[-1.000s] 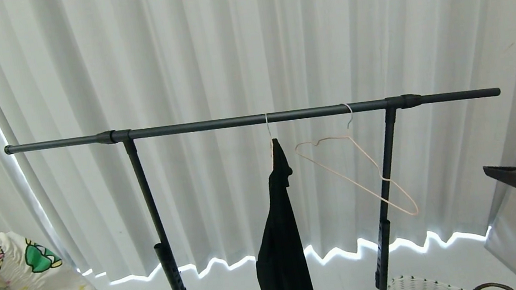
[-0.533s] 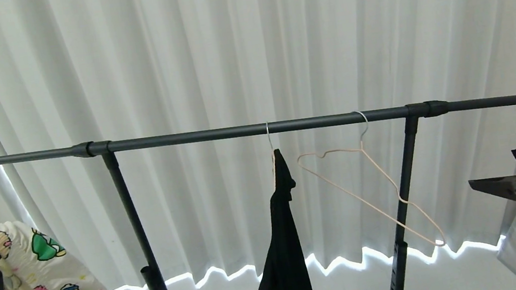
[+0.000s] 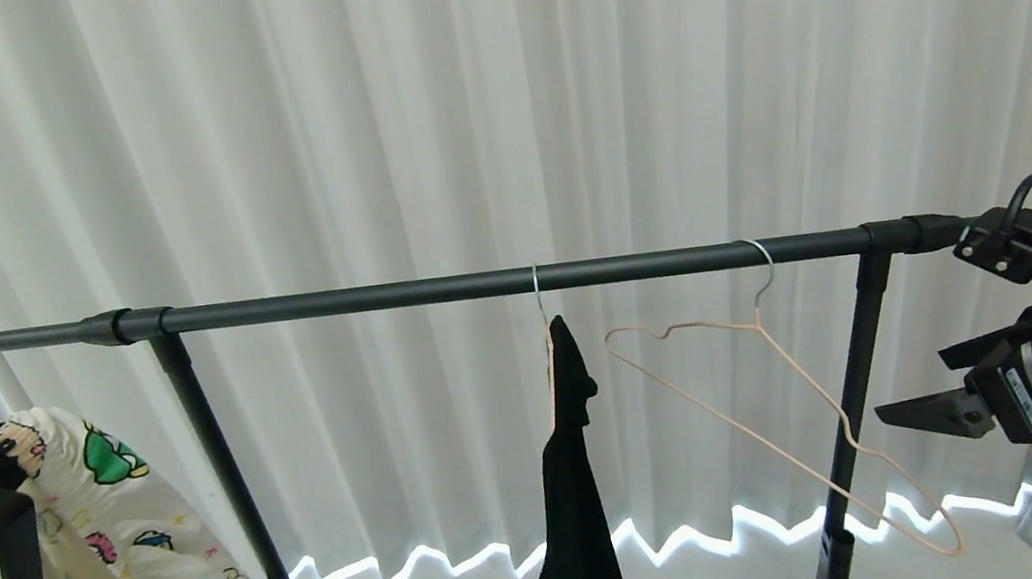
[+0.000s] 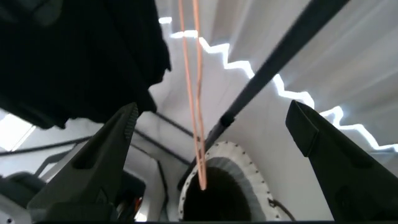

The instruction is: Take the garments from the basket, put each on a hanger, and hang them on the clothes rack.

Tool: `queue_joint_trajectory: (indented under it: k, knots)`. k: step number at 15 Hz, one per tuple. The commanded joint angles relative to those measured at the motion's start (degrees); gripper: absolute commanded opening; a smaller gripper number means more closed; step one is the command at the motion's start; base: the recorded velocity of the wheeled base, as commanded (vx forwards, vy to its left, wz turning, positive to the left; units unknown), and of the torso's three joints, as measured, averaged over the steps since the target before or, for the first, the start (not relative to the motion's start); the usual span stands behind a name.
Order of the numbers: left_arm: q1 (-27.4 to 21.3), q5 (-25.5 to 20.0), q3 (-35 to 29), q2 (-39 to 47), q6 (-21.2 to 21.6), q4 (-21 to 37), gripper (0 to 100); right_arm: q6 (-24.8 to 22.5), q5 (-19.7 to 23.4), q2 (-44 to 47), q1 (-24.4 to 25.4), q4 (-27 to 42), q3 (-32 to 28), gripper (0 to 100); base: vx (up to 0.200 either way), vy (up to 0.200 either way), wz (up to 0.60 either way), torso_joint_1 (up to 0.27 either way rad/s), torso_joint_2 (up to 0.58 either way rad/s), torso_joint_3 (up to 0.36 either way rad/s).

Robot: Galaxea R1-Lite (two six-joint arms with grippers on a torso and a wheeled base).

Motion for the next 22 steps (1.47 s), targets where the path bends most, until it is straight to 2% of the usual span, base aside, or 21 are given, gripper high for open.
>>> queue_joint_trajectory:
  k: [1, 5, 7, 9, 15, 21, 22]
  knots:
    - [-0.01, 0.01, 0.32, 0.55, 0.04, -1.16, 0, 0.03, 1.63, 5.14, 1.2, -0.29, -0.01, 100, 0.0, 0.0, 0.0, 0.0, 0.0, 0.0]
    - [-0.88, 0.01, 0.32, -0.68, 0.65, -1.16, 0, -1.11, 7.0, 11.82, 1.37, -5.3, -0.18, 100, 0.0, 0.0, 0.0, 0.0, 0.0, 0.0]
    - [-2.38, 0.01, 0.41, -2.7, 4.43, -1.16, 0, -3.31, 9.55, 14.64, 0.58, -6.62, -0.27, 100, 0.0, 0.0, 0.0, 0.0, 0.0, 0.0]
    - [-2.47, 0.01, 0.14, -2.7, 5.48, -1.25, 0, -3.57, 12.45, 17.8, 0.05, -8.9, -0.27, 100, 0.0, 0.0, 0.0, 0.0, 0.0, 0.0]
    - [-2.47, 0.01, -0.3, -2.7, 6.19, -1.25, 0, -3.48, 12.88, 24.66, -1.09, -15.06, -0.62, 100, 0.0, 0.0, 0.0, 0.0, 0.0, 0.0]
    - [-2.47, 0.01, -0.65, -2.44, 6.19, -1.25, 0, -3.48, 12.88, 26.68, -1.71, -15.5, -1.06, 100, 0.0, 0.0, 0.0, 0.0, 0.0, 0.0]
    - [-2.47, 0.01, -0.73, -2.35, 6.19, -1.25, 0, -3.48, 12.97, 27.12, -1.62, -15.5, -1.5, 0, 0.0, 0.0, 0.0, 0.0, 0.0, 0.0]
